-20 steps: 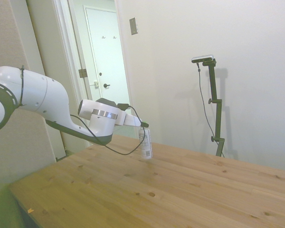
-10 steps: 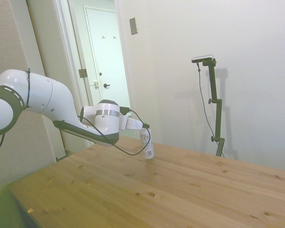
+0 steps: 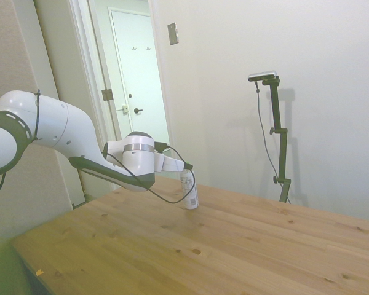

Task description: Stand the water bottle

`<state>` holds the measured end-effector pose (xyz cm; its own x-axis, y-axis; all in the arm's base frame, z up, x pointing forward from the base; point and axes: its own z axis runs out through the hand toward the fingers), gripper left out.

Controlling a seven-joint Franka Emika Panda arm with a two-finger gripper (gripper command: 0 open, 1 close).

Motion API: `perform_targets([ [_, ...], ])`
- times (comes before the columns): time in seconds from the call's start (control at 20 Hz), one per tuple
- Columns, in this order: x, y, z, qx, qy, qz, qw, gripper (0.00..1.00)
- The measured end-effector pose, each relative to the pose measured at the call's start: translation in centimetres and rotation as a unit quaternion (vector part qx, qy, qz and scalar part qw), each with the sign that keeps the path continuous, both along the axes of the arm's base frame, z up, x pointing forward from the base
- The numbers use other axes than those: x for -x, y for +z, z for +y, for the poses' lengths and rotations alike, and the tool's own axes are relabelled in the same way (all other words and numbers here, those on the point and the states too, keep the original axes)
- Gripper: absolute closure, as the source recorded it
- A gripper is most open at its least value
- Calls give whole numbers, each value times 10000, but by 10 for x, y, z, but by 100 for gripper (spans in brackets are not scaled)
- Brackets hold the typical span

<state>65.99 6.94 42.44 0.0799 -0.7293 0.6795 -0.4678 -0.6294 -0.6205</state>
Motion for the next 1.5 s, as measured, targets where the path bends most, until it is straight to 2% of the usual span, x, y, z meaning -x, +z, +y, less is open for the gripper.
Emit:
perform_targets([
  [0.6,2,1,-14,-62,-14,37,10000,0],
  [0.9,10,16,-17,-157,-11,-7,9999,0],
  [1.1,37,50,-18,-313,-58,73,9995,0],
  [1.3,86,93,-15,-375,22,259,9990,0],
  [1.5,140,94,-7,-445,-72,870,9952,0],
])
